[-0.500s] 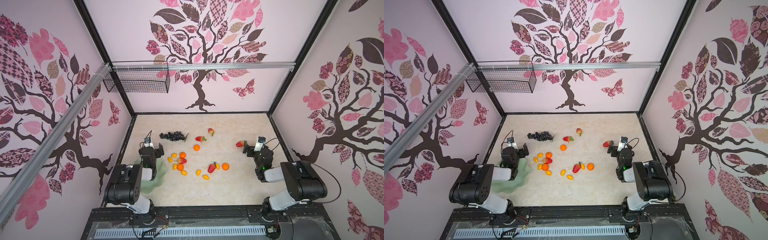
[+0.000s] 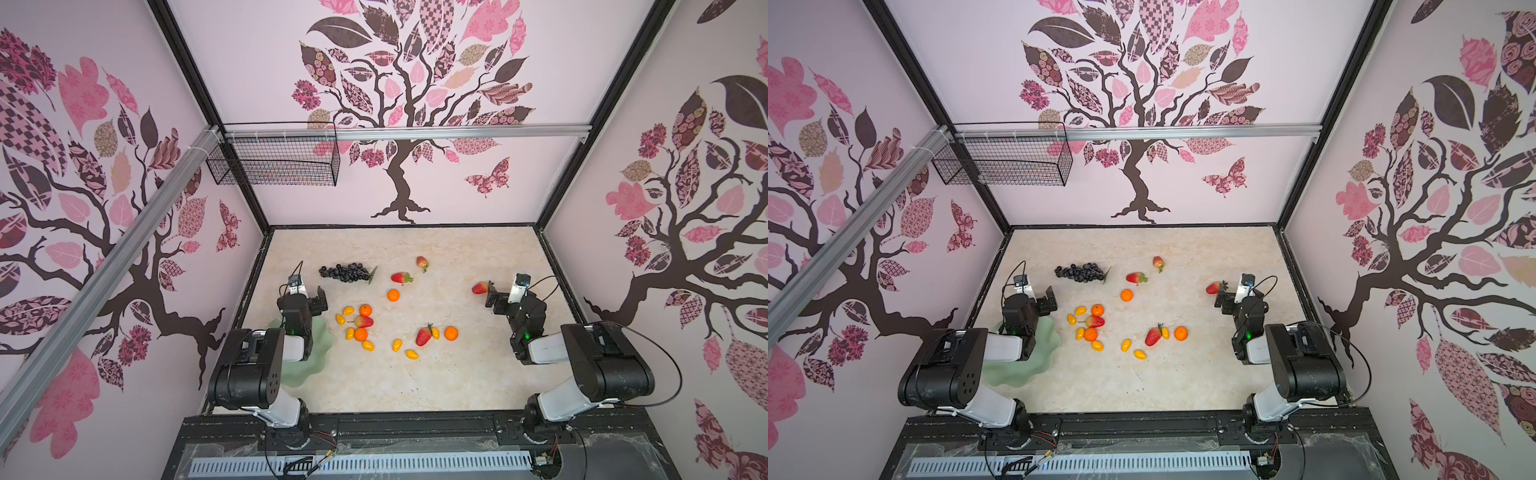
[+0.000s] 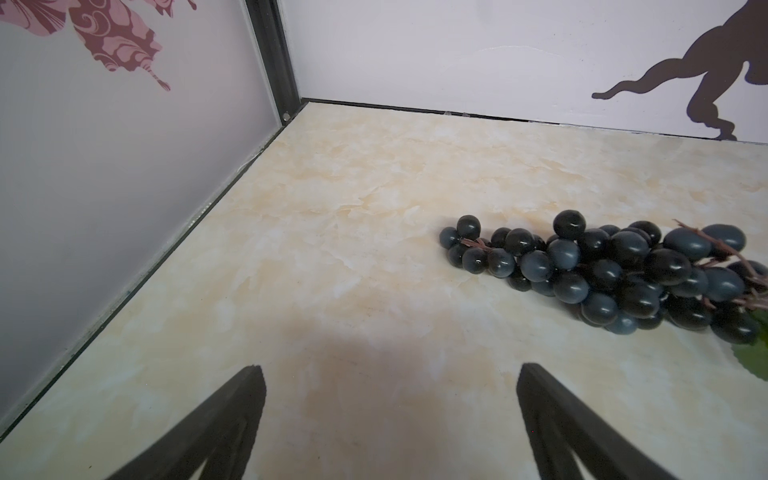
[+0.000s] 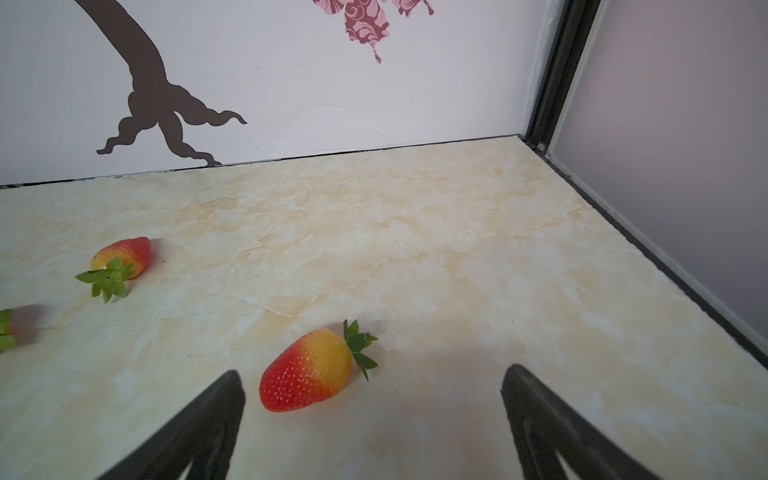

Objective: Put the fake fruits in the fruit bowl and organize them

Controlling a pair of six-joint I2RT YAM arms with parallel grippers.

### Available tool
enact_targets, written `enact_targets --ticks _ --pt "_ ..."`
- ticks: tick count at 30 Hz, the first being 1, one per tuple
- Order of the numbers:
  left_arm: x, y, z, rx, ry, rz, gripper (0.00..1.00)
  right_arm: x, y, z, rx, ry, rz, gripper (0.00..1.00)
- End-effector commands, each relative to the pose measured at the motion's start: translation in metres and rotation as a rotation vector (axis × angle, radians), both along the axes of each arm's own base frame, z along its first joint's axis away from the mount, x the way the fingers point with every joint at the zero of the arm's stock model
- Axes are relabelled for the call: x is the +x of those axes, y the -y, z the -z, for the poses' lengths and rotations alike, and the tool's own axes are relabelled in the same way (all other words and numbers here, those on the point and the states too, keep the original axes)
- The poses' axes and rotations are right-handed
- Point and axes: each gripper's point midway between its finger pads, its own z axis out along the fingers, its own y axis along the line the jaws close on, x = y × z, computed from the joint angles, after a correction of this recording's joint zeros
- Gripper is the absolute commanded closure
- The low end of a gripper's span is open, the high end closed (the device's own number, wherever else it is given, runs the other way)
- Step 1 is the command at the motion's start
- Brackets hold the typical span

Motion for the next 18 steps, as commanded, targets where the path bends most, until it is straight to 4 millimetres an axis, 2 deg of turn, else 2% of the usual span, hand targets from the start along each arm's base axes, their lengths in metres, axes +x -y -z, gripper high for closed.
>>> enact_targets --ticks 1,9,12,15,18 --pt "0.007 -0.001 -0.013 0.004 0.04 0.004 0.01 0.004 -0.001 -0.003 0.002 0.008 -0.006 0.0" --pt "0.004 0.003 -0.014 0.028 0.051 0.008 0.02 0.0 -0.004 -0.006 -0.003 0.025 -0.029 0.01" --pt "-0.005 0.014 -0.024 0.081 0.095 0.018 0.01 -0.01 -0.005 -0.014 -0.003 0.075 -0.035 0.0" --pt "-0.015 0.008 -0.04 0.096 0.151 -0.041 0.01 -0.017 0.0 -0.027 0.003 0.114 -0.002 0.0" --pt "-0.021 0.009 -0.049 0.079 0.087 -0.067 0.01 -0.019 -0.001 -0.033 0.019 0.08 -0.006 0.0"
